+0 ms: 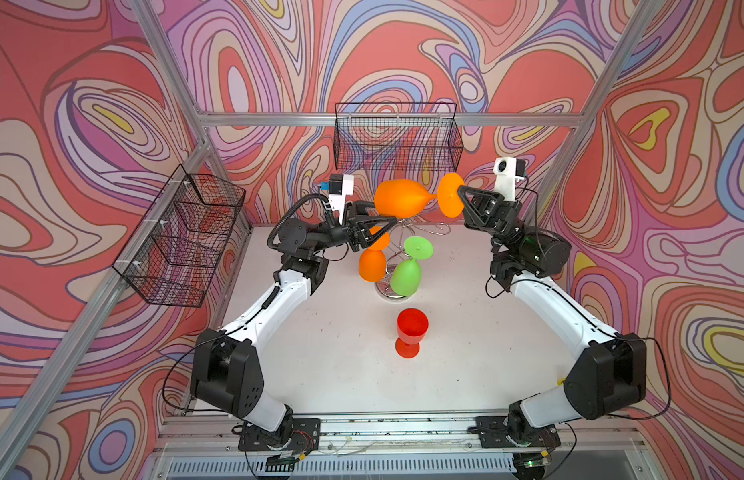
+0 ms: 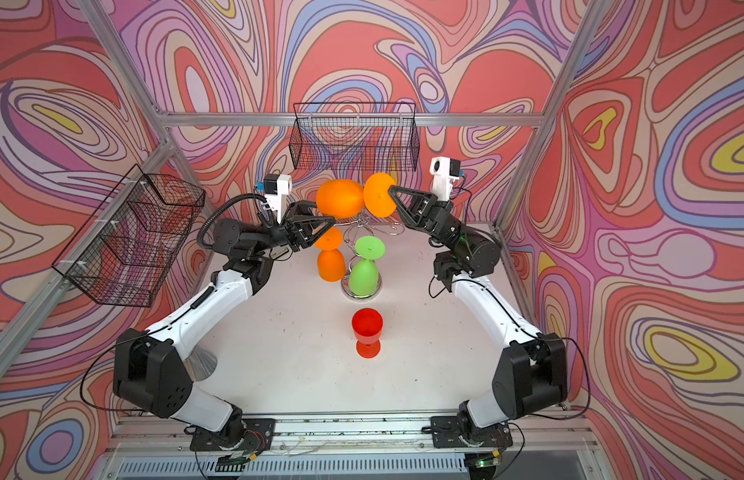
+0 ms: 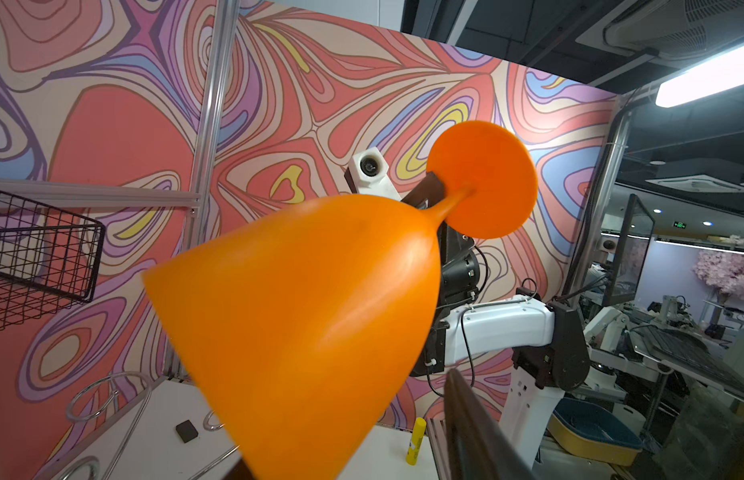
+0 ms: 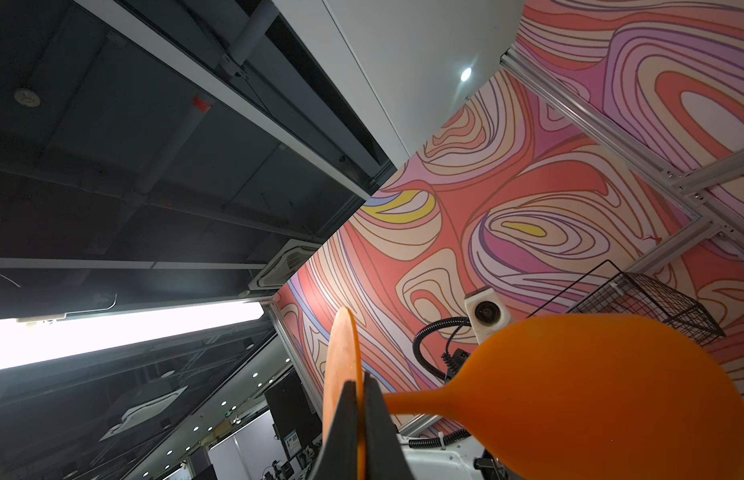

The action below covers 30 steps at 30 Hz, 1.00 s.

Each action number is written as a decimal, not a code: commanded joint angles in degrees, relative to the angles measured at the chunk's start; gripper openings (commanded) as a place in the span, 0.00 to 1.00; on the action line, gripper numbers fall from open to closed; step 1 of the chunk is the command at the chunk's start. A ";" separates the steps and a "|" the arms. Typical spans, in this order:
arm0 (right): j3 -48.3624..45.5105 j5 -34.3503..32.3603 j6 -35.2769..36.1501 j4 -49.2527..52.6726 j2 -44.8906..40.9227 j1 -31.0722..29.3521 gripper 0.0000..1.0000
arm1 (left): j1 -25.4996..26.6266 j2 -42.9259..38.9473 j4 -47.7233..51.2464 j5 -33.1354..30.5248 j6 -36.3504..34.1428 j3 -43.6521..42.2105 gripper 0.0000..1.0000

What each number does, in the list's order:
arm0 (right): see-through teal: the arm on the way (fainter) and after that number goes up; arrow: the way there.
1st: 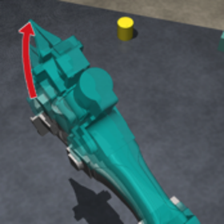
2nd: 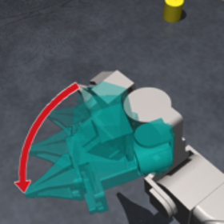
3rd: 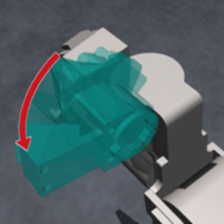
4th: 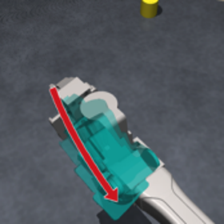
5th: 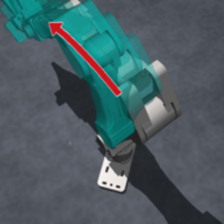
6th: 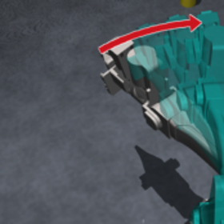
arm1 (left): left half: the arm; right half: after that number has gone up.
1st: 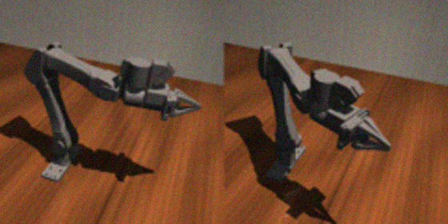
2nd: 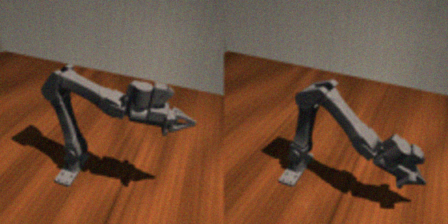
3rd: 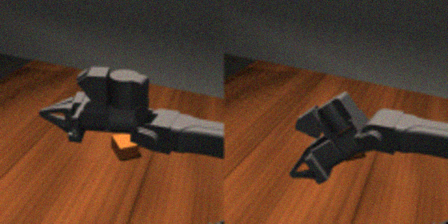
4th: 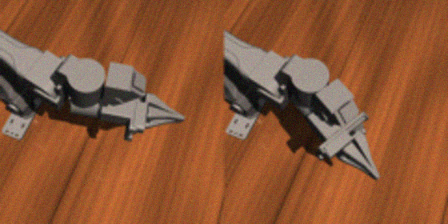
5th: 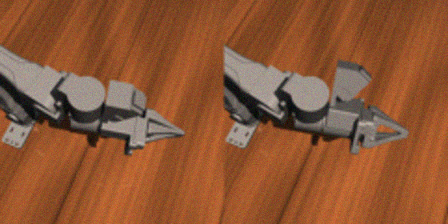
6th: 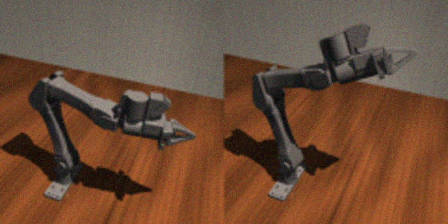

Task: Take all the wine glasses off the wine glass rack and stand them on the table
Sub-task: 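Raise the orange glass toward the left gripper while the left gripper reaches to its bowl, then close the left gripper on the orange glass bowl while the right gripper withdraws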

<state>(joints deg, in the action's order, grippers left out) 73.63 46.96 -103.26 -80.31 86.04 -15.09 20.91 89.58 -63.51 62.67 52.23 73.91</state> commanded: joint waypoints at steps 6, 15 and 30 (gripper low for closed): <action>0.36 0.45 1.20 1.28 0.92 -0.20 0.00 | 0.45 3.14 -14.52 8.33 8.32 3.86 0.26; 0.56 1.87 1.83 2.90 1.85 -0.20 0.00 | 0.45 1.33 -14.55 8.69 7.06 3.17 0.06; -1.95 8.38 16.30 21.71 -3.46 1.93 0.48 | -0.19 -4.09 -7.45 11.11 2.60 1.51 0.00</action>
<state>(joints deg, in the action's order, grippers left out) 73.01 48.36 -96.53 -69.71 85.78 -13.41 20.21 88.16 -73.41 73.54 57.08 75.22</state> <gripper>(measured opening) 0.460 0.048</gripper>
